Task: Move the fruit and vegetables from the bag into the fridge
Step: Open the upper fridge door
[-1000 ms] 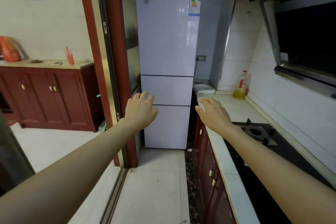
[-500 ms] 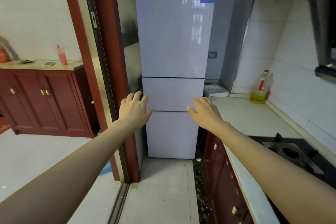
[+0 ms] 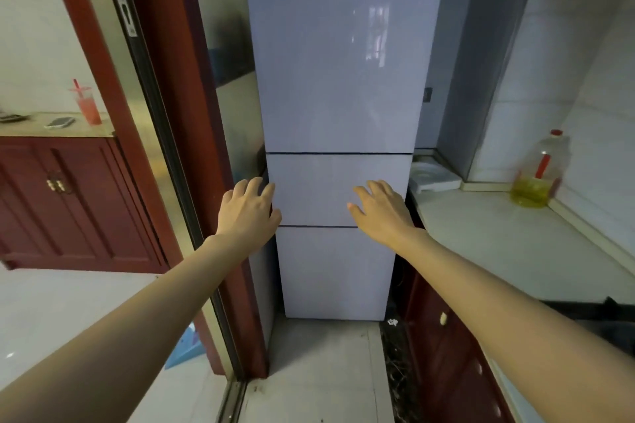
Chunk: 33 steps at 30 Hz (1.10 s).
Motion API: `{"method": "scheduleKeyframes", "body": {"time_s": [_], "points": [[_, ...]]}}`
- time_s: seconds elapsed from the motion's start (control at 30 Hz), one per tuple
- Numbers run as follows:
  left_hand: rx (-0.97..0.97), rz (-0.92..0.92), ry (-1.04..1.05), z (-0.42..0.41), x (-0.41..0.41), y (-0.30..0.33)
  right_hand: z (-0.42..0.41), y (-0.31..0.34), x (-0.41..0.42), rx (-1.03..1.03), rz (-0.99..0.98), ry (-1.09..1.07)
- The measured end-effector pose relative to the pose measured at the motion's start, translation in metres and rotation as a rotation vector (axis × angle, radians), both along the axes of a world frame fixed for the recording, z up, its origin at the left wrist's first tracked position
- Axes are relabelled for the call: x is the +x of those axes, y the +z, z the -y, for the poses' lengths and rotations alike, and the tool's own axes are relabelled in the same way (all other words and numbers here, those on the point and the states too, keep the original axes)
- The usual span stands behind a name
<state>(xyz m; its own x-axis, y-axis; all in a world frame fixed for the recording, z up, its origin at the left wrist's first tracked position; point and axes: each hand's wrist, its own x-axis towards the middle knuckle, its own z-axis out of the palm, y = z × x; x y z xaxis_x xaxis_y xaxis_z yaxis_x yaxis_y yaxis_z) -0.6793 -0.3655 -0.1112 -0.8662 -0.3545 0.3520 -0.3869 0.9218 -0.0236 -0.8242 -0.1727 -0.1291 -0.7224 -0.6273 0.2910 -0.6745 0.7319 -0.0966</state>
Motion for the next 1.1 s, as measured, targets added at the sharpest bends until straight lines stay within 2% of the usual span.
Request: {"method": "scheduleKeyframes", "body": {"time_s": [0.27, 0.4, 0.63, 0.83, 1.0, 1.1], "points": [[0.015, 0.031, 0.064, 0.071, -0.12, -0.001, 0.072, -0.009, -0.136, 0.037, 0.008, 0.055], [-0.048, -0.013, 0.104, 0.102, -0.169, 0.005, 0.105, -0.007, -0.201, 0.048, 0.011, 0.067], [-0.061, -0.044, 0.09, 0.144, -0.222, 0.004, 0.196, -0.001, -0.254, 0.051, 0.014, 0.212], [-0.195, -0.064, 0.145, 0.191, -0.253, 0.03, 0.275, 0.024, -0.288, -0.032, -0.138, 0.34], [-0.27, -0.121, 0.186, 0.223, -0.265, 0.048, 0.338, 0.056, -0.317, 0.119, -0.249, 0.322], [-0.329, -0.135, 0.214, 0.231, -0.272, 0.053, 0.37, 0.068, -0.327, 0.182, -0.387, 0.363]]}}
